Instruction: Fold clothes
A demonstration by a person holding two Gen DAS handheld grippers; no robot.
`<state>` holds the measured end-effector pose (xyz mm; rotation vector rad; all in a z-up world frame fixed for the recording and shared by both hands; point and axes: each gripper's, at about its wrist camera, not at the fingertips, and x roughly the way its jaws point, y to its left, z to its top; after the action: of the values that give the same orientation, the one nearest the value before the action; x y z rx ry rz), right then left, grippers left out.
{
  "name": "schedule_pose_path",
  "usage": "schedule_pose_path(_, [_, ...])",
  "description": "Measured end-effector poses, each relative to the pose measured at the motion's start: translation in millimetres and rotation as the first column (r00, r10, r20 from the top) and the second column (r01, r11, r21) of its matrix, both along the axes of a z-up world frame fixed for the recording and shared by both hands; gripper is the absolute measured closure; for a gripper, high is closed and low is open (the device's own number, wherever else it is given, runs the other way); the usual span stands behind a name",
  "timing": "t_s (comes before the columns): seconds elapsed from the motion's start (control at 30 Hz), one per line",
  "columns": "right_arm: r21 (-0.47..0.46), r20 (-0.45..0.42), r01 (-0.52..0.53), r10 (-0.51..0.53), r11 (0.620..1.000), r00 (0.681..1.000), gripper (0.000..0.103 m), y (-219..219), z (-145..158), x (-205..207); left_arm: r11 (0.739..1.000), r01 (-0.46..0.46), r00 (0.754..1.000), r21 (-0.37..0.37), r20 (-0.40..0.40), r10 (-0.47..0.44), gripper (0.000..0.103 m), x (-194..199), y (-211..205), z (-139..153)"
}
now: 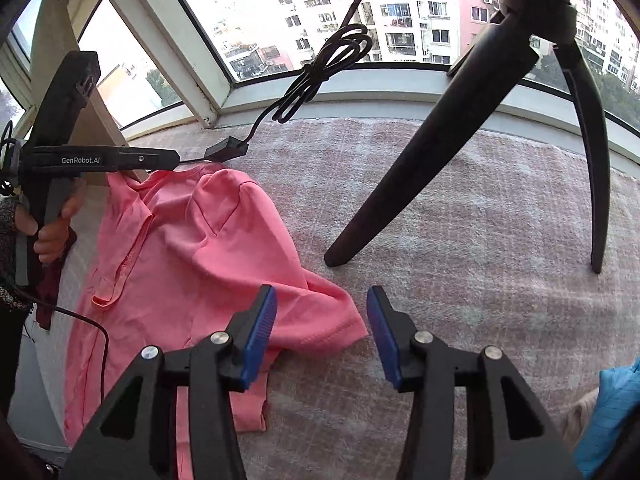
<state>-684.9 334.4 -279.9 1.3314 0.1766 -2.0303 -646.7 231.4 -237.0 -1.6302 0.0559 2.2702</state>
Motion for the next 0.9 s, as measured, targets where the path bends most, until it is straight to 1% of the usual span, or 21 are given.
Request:
schedule_pose_path(0.1, [0.049,-0.01,-0.038,0.039,0.998,0.999,0.056,-13.2,-8.2,3.9,0.998,0.026,1.0,-0.061,-0.007,-0.026,0.055,-1.1,-1.3,-10.1])
schedule_pose_path(0.17, [0.064,-0.012,-0.05,0.051,0.997,0.999,0.056,-17.2,-12.2,4.1,0.994,0.053,0.998,-0.098,-0.018,-0.055,0.062,-2.0,5.0,-14.5])
schedule_pose_path(0.23, [0.073,-0.017,-0.057,0.058,0.996,0.998,0.056,-20.3,-13.6,3.5,0.99,0.083,0.996,-0.112,-0.021,-0.086,0.07,-4.3,12.9,-17.8])
schedule_pose_path(0.27, [0.074,-0.017,-0.06,0.061,0.995,0.998,0.056,-21.1,-14.0,2.9,0.989,0.097,0.995,-0.114,-0.02,-0.1,0.076,-5.7,16.2,-19.5])
schedule_pose_path(0.3, [0.072,-0.016,-0.062,0.063,0.995,0.998,0.056,-21.2,-14.2,1.9,0.987,0.112,0.993,-0.118,-0.014,-0.114,0.093,-7.3,19.3,-22.0])
schedule_pose_path(0.33, [0.071,-0.016,-0.062,0.063,0.996,0.998,0.057,-21.2,-14.4,0.8,0.985,0.123,0.992,-0.125,-0.002,-0.124,0.103,-9.0,21.4,-25.0])
schedule_pose_path(0.37, [0.071,-0.016,-0.062,0.063,0.996,0.998,0.06,-21.7,-14.0,-0.3,0.983,0.128,0.992,-0.129,0.001,-0.129,0.103,-10.4,22.1,-26.1])
schedule_pose_path(0.43, [0.067,-0.007,-0.06,0.06,0.996,0.998,0.091,-21.9,-12.8,-2.0,0.986,0.12,0.993,-0.118,-0.008,-0.122,0.103,-13.9,19.7,-22.9])
schedule_pose_path(0.47, [0.054,0.004,-0.056,0.056,0.997,0.998,0.095,-20.7,-12.3,-3.2,0.99,0.101,0.994,-0.103,-0.019,-0.104,0.103,-16.9,15.6,-18.6])
schedule_pose_path(0.5, [0.034,0.019,-0.051,0.05,0.998,0.999,0.095,-18.5,-11.9,-4.8,0.993,0.07,0.997,-0.096,-0.034,-0.074,0.103,-20.2,10.2,-14.0])
schedule_pose_path(0.57, [0.021,0.019,-0.02,0.02,1.0,1.0,0.097,-16.0,-11.7,-9.0,0.996,0.026,0.998,-0.087,-0.059,-0.031,0.103,-25.6,0.3,-5.9])
schedule_pose_path(0.63, [0.01,0.022,0.021,-0.021,1.0,1.0,0.097,-9.0,-10.3,-13.4,0.997,0.03,0.998,-0.074,-0.059,-0.035,0.103,-25.4,-4.9,-2.1])
schedule_pose_path(0.7, [-0.006,0.03,0.049,-0.049,0.999,0.998,0.097,-3.5,-10.2,-16.5,0.995,0.054,0.997,-0.087,-0.058,-0.059,0.103,-22.4,-6.8,-2.2])
schedule_pose_path(0.73, [-0.001,0.026,0.061,-0.061,0.998,0.998,0.097,-1.6,-10.4,-17.2,0.993,0.077,0.996,-0.091,-0.033,-0.08,0.103,-20.7,-6.2,-5.0])
schedule_pose_path(0.77, [0.003,0.025,0.068,-0.068,0.998,0.997,0.097,-0.1,-10.8,-17.6,0.991,0.107,0.994,-0.084,0.001,-0.107,0.101,-17.8,-4.7,-8.3])
schedule_pose_path(0.8, [0.006,0.034,0.067,-0.067,0.998,0.997,0.096,0.5,-11.8,-17.8,0.988,0.127,0.992,-0.087,0.015,-0.126,0.094,-14.2,-3.4,-10.7])
schedule_pose_path(0.9, [0.013,0.046,0.05,-0.051,0.999,0.998,0.095,-0.4,-13.3,-14.9,0.977,0.157,0.987,-0.142,0.003,-0.158,0.082,-3.5,3.6,-15.5])
